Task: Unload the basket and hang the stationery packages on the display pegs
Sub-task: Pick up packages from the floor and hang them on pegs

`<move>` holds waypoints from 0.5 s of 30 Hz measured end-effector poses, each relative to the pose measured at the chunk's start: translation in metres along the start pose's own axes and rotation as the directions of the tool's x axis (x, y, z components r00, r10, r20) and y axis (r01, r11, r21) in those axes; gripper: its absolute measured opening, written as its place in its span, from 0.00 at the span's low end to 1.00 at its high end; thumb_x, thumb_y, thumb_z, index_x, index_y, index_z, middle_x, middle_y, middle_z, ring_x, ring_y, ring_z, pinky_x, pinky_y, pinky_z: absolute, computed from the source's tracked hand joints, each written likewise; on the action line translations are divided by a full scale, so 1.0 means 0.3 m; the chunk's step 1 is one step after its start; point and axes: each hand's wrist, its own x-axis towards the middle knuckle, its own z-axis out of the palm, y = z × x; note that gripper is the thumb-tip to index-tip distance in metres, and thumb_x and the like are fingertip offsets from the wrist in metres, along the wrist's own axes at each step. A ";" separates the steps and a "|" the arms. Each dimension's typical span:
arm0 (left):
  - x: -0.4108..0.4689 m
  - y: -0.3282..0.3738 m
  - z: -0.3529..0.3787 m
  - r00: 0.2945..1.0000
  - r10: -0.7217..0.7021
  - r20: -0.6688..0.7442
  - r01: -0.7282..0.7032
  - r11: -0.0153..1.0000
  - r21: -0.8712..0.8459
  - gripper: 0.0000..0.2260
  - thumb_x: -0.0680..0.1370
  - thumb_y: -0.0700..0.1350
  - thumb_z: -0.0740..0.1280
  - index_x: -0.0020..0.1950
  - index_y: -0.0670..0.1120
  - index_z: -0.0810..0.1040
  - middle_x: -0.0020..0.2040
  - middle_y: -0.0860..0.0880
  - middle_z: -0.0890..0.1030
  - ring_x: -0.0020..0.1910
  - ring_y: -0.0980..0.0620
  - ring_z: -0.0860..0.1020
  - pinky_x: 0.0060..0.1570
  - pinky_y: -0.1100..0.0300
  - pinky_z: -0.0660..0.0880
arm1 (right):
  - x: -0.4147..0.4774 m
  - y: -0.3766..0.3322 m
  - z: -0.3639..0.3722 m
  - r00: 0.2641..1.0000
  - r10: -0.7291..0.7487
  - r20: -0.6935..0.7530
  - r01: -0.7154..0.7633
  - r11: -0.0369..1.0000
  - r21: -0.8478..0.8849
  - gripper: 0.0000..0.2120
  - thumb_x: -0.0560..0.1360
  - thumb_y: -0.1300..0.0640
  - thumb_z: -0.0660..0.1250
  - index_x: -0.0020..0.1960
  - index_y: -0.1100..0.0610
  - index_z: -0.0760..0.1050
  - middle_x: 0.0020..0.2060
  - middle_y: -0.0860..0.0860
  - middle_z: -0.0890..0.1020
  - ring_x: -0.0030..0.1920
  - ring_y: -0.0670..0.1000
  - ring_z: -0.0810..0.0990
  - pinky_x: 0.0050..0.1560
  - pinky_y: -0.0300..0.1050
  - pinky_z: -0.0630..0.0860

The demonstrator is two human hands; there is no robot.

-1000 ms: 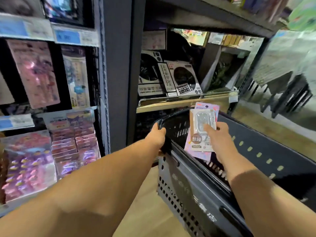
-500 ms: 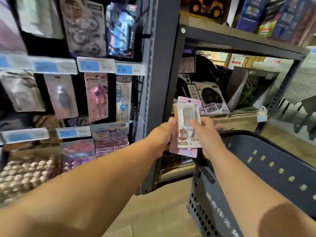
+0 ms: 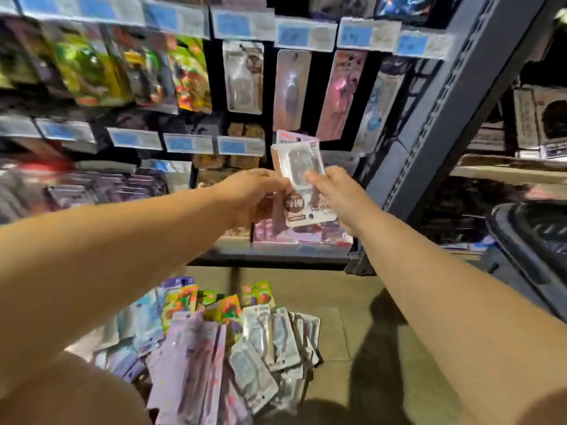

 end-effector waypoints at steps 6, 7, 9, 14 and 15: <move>-0.104 -0.192 -0.310 0.975 -0.184 -0.128 0.183 0.983 -0.019 0.02 0.78 0.39 0.68 0.49 0.44 0.79 0.37 0.49 0.84 0.33 0.54 0.82 0.34 0.61 0.81 | 0.005 0.051 0.347 0.978 0.077 0.193 -0.061 0.994 -0.090 0.23 0.75 0.37 0.63 0.54 0.57 0.70 0.49 0.58 0.79 0.45 0.54 0.77 0.45 0.47 0.72; -0.116 -0.236 -0.355 0.967 -0.225 -0.122 0.223 0.974 -0.026 0.03 0.77 0.39 0.69 0.50 0.44 0.78 0.37 0.49 0.84 0.32 0.55 0.81 0.32 0.63 0.79 | 0.005 0.076 0.395 0.968 0.105 0.228 -0.083 0.991 -0.107 0.29 0.72 0.33 0.64 0.57 0.57 0.69 0.52 0.59 0.79 0.48 0.56 0.78 0.49 0.49 0.74; -0.142 -0.322 -0.428 0.954 -0.288 -0.081 0.285 0.957 -0.045 0.01 0.77 0.39 0.69 0.47 0.44 0.78 0.36 0.50 0.83 0.30 0.56 0.80 0.27 0.66 0.75 | -0.003 0.129 0.483 0.941 0.174 0.291 -0.136 0.980 -0.146 0.41 0.65 0.24 0.64 0.63 0.55 0.69 0.59 0.57 0.78 0.57 0.57 0.78 0.60 0.57 0.74; -0.156 -0.574 -0.536 0.933 -0.360 -0.023 0.350 0.919 -0.180 0.08 0.77 0.35 0.66 0.39 0.43 0.79 0.34 0.48 0.83 0.30 0.55 0.79 0.32 0.66 0.76 | -0.045 0.278 0.634 0.899 0.322 0.295 -0.292 0.946 -0.143 0.19 0.77 0.40 0.64 0.55 0.56 0.70 0.50 0.52 0.79 0.48 0.51 0.79 0.50 0.51 0.77; -0.154 -0.619 -0.549 0.927 -0.373 -0.028 0.361 0.912 -0.193 0.08 0.77 0.34 0.66 0.39 0.43 0.78 0.34 0.48 0.82 0.30 0.55 0.79 0.33 0.65 0.75 | -0.057 0.311 0.654 0.886 0.360 0.292 -0.347 0.933 -0.097 0.17 0.77 0.42 0.65 0.55 0.56 0.71 0.48 0.52 0.80 0.47 0.52 0.80 0.50 0.53 0.78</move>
